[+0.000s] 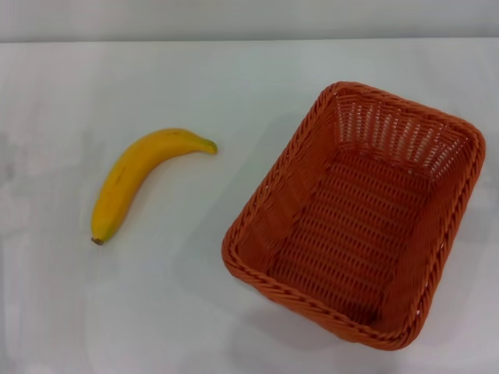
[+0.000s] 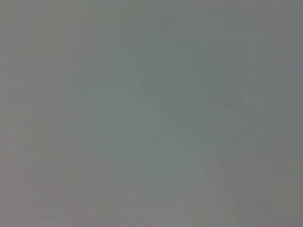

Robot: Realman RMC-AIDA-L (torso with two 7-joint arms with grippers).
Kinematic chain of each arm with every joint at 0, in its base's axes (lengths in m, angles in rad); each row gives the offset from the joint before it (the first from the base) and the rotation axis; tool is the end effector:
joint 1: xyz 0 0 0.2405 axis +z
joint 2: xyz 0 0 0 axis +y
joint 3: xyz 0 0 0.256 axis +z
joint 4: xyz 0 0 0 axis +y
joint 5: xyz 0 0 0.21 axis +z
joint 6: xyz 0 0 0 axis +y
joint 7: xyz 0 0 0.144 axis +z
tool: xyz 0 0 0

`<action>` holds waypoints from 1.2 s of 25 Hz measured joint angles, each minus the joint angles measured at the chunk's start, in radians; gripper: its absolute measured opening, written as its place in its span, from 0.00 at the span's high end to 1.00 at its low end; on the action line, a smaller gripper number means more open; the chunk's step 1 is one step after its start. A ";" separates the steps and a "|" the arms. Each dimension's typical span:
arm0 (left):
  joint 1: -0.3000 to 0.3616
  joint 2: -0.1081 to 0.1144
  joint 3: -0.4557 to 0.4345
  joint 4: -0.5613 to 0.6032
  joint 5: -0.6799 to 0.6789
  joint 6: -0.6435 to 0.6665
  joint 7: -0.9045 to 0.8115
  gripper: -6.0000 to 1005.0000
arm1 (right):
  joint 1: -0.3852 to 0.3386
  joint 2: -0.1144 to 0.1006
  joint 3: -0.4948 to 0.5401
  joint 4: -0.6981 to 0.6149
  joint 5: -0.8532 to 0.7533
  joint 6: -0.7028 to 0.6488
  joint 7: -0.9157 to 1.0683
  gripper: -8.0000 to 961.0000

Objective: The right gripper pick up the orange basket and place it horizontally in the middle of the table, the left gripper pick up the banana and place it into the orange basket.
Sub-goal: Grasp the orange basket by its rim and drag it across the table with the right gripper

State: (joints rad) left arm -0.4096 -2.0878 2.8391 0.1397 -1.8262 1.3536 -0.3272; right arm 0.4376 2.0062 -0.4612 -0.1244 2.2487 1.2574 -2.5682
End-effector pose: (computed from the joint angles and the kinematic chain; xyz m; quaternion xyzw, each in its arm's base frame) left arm -0.3659 0.2999 0.0301 -0.4853 -0.3384 -0.4010 0.6994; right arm 0.3681 0.3351 0.0823 -0.6080 0.2699 0.3831 0.6409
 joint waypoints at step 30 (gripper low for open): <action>0.095 0.002 -0.005 0.017 0.054 0.088 -0.098 0.13 | 0.218 -0.163 -0.353 -1.243 -1.226 0.244 1.707 0.12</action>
State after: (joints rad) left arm -0.3146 -2.0861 2.8337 0.1567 -1.7722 1.4413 -0.4249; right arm 0.6557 1.8436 -0.8142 -1.3675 1.0229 1.5009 -0.8609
